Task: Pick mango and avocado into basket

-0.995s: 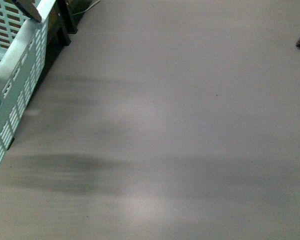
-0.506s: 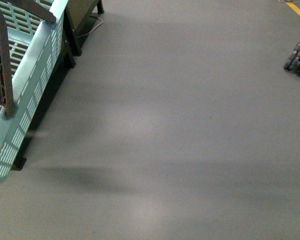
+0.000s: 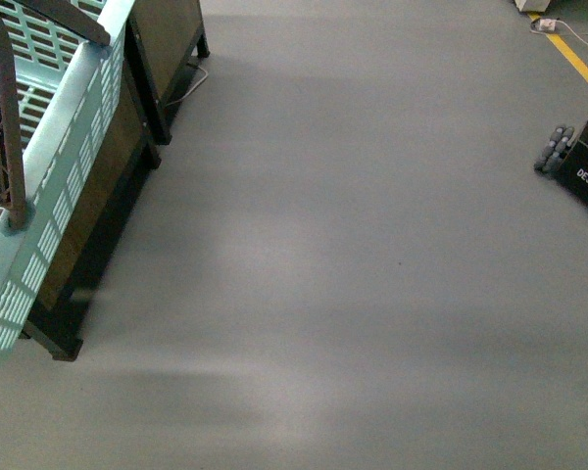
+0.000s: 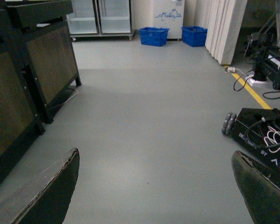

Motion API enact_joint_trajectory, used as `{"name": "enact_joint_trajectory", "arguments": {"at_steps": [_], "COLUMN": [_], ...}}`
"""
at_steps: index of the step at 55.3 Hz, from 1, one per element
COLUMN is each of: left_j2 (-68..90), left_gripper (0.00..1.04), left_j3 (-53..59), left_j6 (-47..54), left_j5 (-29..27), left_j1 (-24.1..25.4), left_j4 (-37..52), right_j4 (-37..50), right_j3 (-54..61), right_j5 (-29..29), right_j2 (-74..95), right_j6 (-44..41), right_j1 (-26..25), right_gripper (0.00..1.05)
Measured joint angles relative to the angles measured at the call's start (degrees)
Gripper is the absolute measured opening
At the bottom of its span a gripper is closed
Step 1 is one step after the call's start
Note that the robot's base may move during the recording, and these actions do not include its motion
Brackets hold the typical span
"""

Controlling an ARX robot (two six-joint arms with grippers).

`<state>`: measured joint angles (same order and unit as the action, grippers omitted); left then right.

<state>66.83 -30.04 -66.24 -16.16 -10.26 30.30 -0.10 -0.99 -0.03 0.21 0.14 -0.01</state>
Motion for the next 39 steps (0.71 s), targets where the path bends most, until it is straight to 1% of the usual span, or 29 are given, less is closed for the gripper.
{"name": "enact_joint_trajectory", "arguments": {"at_steps": [39], "left_j2": [0.0], "left_gripper": [0.07], "left_j3": [0.0], "left_j6": [0.0], "left_j5": [-0.02], "left_j1": [0.0], "left_j4": [0.0], "right_j4": [0.02], "right_j3": [0.0], "right_j5": [0.02], "right_j2": [0.02], "right_j6": [0.02], "right_j1": [0.0], "right_gripper": [0.96]}}
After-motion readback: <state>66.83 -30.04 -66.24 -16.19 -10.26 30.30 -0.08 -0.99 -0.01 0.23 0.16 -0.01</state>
